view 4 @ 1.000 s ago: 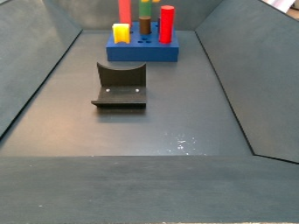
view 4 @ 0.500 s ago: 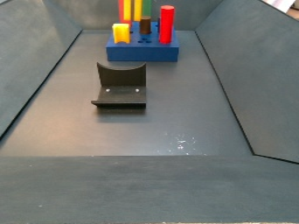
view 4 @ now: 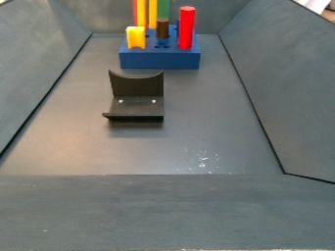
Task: Pick up the double-square object. Move up. Rotate the double-square object. Place the double-square object on the fixture. Regrasp the double-square object. Move to above the board. Insert the double-square object.
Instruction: Insert the double-square object.
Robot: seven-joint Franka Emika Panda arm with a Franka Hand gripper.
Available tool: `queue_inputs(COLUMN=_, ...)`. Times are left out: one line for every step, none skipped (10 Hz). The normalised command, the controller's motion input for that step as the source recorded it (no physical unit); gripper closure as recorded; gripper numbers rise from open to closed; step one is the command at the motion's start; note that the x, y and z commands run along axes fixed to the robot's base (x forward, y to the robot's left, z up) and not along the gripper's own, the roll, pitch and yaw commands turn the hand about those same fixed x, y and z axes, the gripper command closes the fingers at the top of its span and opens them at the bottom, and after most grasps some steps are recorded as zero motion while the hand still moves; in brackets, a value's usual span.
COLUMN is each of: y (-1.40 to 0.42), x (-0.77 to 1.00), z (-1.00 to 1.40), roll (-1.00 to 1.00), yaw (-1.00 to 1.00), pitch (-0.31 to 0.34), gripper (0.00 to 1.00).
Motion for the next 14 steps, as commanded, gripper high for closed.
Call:
queue_inputs(y=-0.10, x=0.53, z=0.00, roll=0.45, yaw=0.00, pitch=0.429, gripper=1.00)
queue_inputs(y=-0.22, x=0.58, z=0.00, roll=0.39, yaw=0.02, pitch=0.397, gripper=1.00)
queue_inputs(y=-0.34, x=0.66, z=-0.05, roll=0.33, yaw=0.02, pitch=0.344, gripper=1.00)
queue_inputs(y=-0.48, x=0.87, z=-0.13, roll=0.18, yaw=0.00, pitch=0.159, gripper=1.00)
queue_inputs(y=-0.53, x=0.96, z=-0.09, roll=0.13, yaw=0.00, pitch=0.044, gripper=1.00)
queue_inputs(y=-0.42, x=1.00, z=-0.08, roll=0.08, yaw=0.11, pitch=0.000, gripper=1.00)
queue_inputs(y=-0.18, x=0.95, z=-0.03, roll=0.00, yaw=0.27, pitch=0.000, gripper=1.00)
queue_inputs(y=-0.17, x=0.97, z=-0.17, roll=-0.01, yaw=0.26, pitch=0.000, gripper=1.00)
queue_inputs(y=-0.06, x=1.00, z=-0.30, roll=-0.10, yaw=0.00, pitch=-0.030, gripper=1.00)
queue_inputs(y=0.14, x=1.00, z=-0.51, roll=-0.19, yaw=-0.07, pitch=-0.206, gripper=1.00)
queue_inputs(y=0.16, x=1.00, z=-0.51, roll=-0.20, yaw=-0.12, pitch=-0.224, gripper=1.00)
queue_inputs(y=0.17, x=0.96, z=-0.43, roll=-0.24, yaw=-0.15, pitch=-0.227, gripper=1.00)
queue_inputs(y=0.00, x=0.93, z=-0.20, roll=-0.21, yaw=-0.11, pitch=-0.220, gripper=1.00)
queue_inputs(y=-0.32, x=1.00, z=0.00, roll=-0.04, yaw=-0.02, pitch=0.000, gripper=1.00)
